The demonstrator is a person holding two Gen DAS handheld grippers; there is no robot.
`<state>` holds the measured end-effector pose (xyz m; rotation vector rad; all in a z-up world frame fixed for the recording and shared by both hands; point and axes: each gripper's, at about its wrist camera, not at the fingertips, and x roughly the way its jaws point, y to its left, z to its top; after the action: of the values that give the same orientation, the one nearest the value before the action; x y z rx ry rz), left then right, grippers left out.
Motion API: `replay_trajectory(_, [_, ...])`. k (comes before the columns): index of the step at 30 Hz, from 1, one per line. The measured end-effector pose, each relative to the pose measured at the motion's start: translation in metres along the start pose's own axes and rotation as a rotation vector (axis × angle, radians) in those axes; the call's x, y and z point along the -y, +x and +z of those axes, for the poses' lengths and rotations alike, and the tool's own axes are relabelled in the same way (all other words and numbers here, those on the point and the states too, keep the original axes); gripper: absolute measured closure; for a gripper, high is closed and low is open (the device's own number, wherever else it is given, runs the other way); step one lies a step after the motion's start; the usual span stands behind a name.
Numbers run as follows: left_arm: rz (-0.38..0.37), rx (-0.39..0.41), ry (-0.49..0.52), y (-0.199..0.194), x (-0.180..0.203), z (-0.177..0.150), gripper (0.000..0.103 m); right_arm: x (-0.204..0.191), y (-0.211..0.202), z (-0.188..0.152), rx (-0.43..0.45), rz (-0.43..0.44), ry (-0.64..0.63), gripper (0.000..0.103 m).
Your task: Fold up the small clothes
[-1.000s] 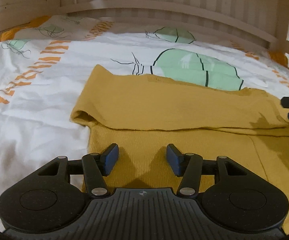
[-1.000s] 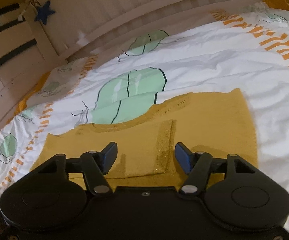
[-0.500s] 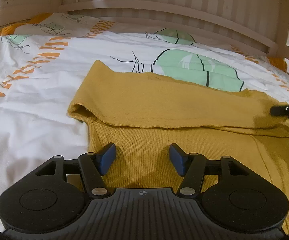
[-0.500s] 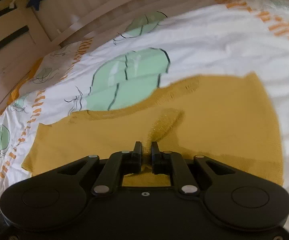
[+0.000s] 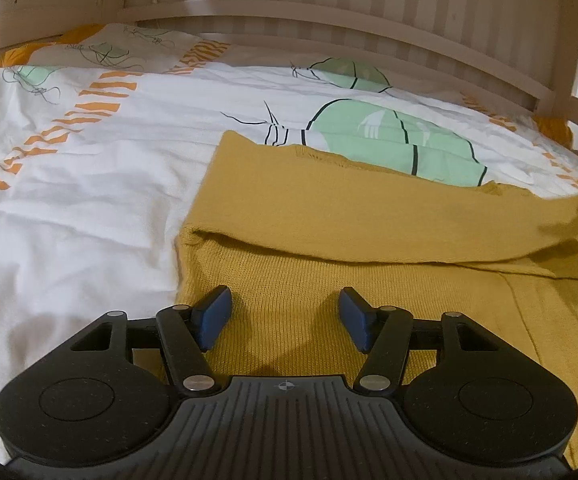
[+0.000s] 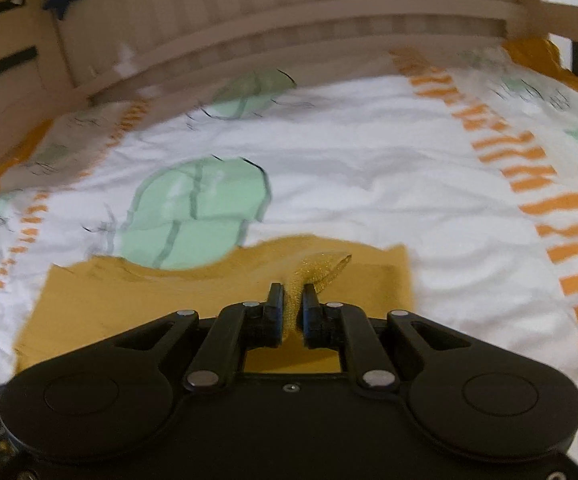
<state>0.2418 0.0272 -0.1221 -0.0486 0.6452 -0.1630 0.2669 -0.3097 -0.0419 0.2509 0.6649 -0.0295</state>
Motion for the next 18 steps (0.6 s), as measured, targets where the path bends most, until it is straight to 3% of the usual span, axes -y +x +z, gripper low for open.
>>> replay_trajectory(5, [0.002, 0.0, 0.0, 0.0, 0.0, 0.0, 0.045, 0.005, 0.022, -0.018, -0.084, -0.054, 0.009, 0.077])
replay_trajectory(9, [0.002, 0.0, 0.001, 0.0, 0.001, 0.0, 0.045, 0.006, 0.018, -0.032, -0.063, -0.08, 0.003, 0.076])
replay_trajectory(14, [-0.007, -0.006, 0.001, 0.0, 0.001, 0.001, 0.042, 0.003, 0.007, -0.036, -0.05, -0.1, -0.013, 0.04])
replay_trajectory(18, [-0.009, -0.023, 0.021, 0.0, 0.004, 0.004, 0.036, 0.003, -0.007, -0.044, -0.071, -0.098, -0.005, 0.032])
